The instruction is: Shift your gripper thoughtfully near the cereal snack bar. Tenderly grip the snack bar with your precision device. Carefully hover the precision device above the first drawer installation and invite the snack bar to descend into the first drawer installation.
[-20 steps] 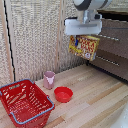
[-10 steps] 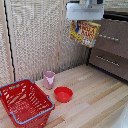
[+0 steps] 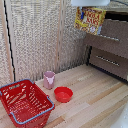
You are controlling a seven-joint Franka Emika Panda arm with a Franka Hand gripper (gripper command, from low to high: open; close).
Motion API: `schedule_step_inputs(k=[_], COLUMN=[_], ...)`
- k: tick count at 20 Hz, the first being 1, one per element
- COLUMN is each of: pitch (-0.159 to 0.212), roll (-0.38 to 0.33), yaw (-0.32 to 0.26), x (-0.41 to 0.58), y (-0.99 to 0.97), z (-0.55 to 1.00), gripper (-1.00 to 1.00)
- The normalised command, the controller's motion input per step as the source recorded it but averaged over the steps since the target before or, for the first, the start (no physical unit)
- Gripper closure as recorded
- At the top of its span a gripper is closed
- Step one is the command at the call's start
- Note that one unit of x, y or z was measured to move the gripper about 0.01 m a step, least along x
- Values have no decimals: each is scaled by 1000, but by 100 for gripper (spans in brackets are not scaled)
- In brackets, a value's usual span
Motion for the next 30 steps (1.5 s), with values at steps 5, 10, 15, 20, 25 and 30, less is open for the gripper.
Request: schedule_step_inputs(k=[5, 10, 15, 20, 25, 30], pitch=[127, 139, 145, 152, 167, 156], roll=[-1, -1, 0, 0, 0, 0], yaw=[-100, -130, -134, -147, -125, -64], x=[394, 401, 389, 378, 232, 35], y=[-373, -438, -435, -490, -761, -965], z=[922, 896, 889, 863, 788, 639], gripper=[100, 100, 100, 100, 100, 100])
